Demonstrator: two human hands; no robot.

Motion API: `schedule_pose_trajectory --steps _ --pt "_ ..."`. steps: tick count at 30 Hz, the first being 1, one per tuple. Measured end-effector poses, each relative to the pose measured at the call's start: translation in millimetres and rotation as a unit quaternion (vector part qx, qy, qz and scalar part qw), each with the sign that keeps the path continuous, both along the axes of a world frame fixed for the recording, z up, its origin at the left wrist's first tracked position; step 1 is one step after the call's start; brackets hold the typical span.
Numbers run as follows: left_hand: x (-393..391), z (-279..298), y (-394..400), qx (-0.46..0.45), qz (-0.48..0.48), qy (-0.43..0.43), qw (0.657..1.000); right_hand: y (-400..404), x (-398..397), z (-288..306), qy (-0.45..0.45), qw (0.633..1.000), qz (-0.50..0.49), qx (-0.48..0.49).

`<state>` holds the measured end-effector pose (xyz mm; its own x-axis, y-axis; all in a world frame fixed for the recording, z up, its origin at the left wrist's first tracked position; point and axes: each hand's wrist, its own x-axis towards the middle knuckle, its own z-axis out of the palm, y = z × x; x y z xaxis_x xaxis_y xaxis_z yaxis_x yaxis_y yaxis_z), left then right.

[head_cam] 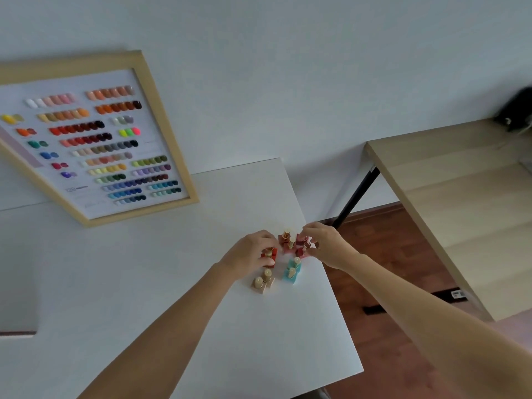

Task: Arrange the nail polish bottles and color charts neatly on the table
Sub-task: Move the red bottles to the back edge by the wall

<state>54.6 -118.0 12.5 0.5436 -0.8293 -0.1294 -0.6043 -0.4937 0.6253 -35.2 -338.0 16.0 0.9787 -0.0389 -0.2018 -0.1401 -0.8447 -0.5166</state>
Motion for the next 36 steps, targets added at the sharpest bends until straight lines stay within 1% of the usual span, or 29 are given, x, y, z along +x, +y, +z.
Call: schedule_pose_trajectory --steps 8,13,17,22,29,36 --pt "3.1 -2.6 -2.9 0.008 -0.008 -0.019 1.000 -7.8 7.3 -9.2 -0.019 0.999 0.035 -0.014" --pt "7.4 -2.7 3.5 -0.007 0.034 -0.024 0.999 -15.1 12.4 -9.0 -0.017 0.998 0.050 -0.022" --pt "22.2 4.9 7.6 -0.025 0.058 -0.020 0.998 -22.8 27.9 -2.6 -0.034 0.998 0.047 -0.025" --pt "56.8 19.1 1.5 -0.044 0.089 -0.044 0.994 -28.7 66.8 7.7 -0.055 0.997 0.047 -0.034" --pt "115.5 29.5 -29.6 -0.047 0.104 -0.081 0.990 -32.9 134.0 14.7 -0.089 0.995 0.045 -0.021" --pt "164.0 17.1 -58.4 -0.032 0.132 -0.066 0.989 -40.5 195.2 7.9 -0.095 0.994 0.046 0.008"
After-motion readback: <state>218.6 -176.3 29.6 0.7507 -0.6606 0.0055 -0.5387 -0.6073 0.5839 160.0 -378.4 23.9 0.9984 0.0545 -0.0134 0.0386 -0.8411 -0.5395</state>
